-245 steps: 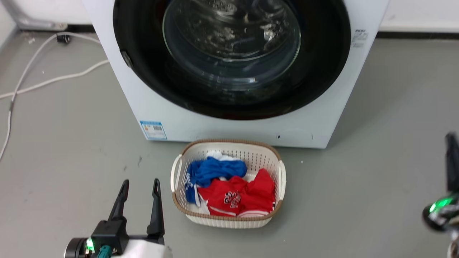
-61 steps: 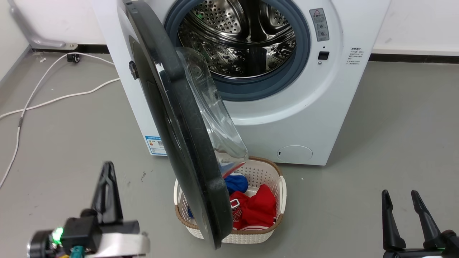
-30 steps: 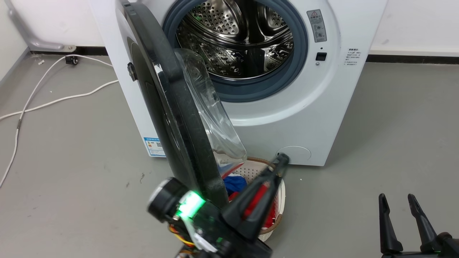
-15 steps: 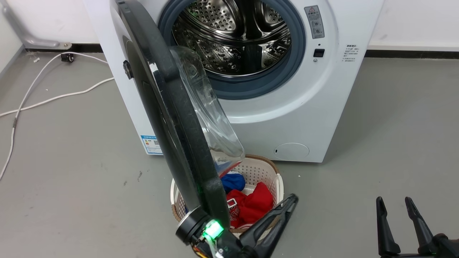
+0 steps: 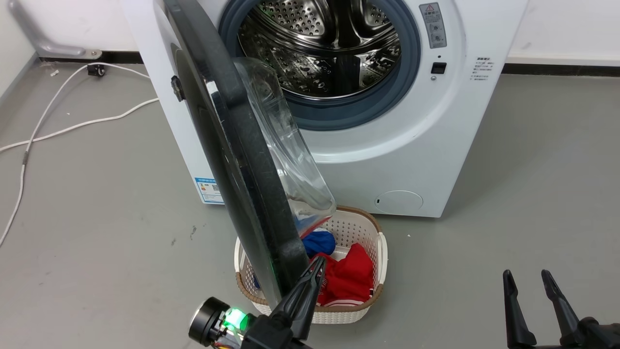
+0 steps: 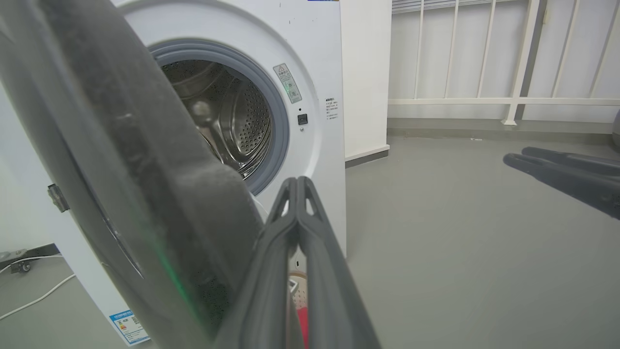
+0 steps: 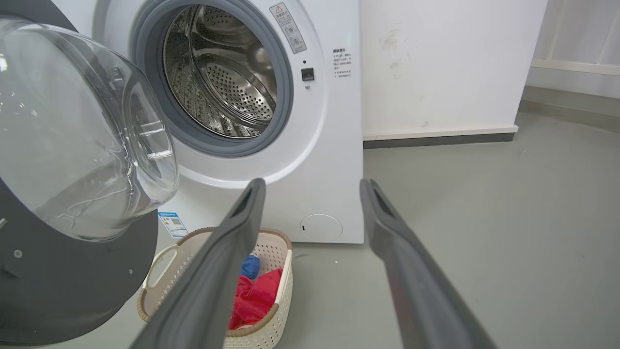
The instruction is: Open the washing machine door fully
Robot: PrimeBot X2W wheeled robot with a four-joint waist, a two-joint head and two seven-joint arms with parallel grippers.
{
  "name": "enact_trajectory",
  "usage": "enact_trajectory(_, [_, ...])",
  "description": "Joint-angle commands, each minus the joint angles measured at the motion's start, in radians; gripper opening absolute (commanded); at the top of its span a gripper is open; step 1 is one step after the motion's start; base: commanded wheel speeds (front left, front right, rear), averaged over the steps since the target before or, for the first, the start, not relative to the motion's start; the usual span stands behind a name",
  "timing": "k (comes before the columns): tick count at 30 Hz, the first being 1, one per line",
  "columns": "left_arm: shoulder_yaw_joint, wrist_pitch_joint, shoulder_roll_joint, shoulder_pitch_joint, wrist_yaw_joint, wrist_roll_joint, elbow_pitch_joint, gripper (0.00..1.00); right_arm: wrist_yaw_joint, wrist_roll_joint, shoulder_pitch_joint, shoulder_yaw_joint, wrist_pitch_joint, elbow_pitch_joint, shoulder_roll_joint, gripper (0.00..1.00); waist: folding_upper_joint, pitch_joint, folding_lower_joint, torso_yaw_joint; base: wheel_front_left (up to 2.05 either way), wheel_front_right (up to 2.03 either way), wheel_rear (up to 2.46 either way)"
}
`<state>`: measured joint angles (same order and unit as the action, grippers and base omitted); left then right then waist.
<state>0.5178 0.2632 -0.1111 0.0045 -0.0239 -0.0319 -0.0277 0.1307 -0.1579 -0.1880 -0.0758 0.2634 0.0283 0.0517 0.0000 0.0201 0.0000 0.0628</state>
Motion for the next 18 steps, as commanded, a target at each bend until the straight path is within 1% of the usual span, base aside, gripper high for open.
enact_trajectory(1, [-0.017,0.002,-0.006,0.016,-0.012,-0.007,0.008,0.0,0.0,0.002,0.002,0.0,0.002,0.002,-0.003,1.0,0.0,-0.002,0.0,0.006,0.0,0.0,0.0])
enact_trajectory(8, [-0.083,-0.001,-0.034,0.04,-0.047,-0.028,0.014,0.0,0.0,-0.002,-0.005,0.001,0.002,0.008,-0.003,1.0,0.0,-0.002,0.0,0.037,0.0,0.0,0.0])
enact_trajectory(18, [-0.157,-0.001,-0.068,0.103,-0.092,-0.047,-0.013,0.0,0.0,-0.01,-0.019,0.002,0.002,0.015,-0.002,1.0,0.0,0.005,0.0,0.103,0.0,0.0,0.0])
